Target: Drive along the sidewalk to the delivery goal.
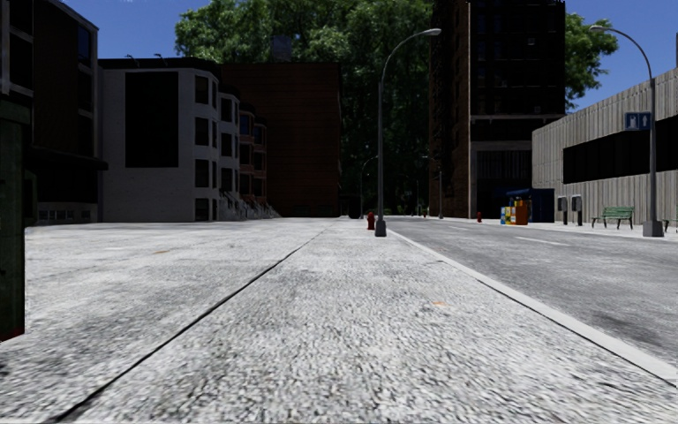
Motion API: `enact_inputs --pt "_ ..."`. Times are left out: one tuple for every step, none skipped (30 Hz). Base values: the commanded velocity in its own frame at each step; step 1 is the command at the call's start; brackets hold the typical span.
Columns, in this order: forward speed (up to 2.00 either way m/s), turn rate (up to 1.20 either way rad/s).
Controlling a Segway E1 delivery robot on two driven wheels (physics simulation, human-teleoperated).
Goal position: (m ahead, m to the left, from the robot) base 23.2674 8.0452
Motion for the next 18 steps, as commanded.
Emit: enact_inputs --pt "2.0 0.34" --pt "2.0 0.34" --pt "2.0 0.34" --pt "2.0 0.34" --pt "2.0 0.34" --pt "2.0 0.34" --pt "2.0 0.34" --pt "2.0 0.34" --pt "2.0 0.34" --pt "2.0 0.34" --pt "2.0 0.35" --pt "2.0 0.35" --pt "2.0 0.36" --pt "2.0 0.36" --pt "2.0 0.36" --pt "2.0 0.36" --pt "2.0 0.36" --pt "2.0 0.38"
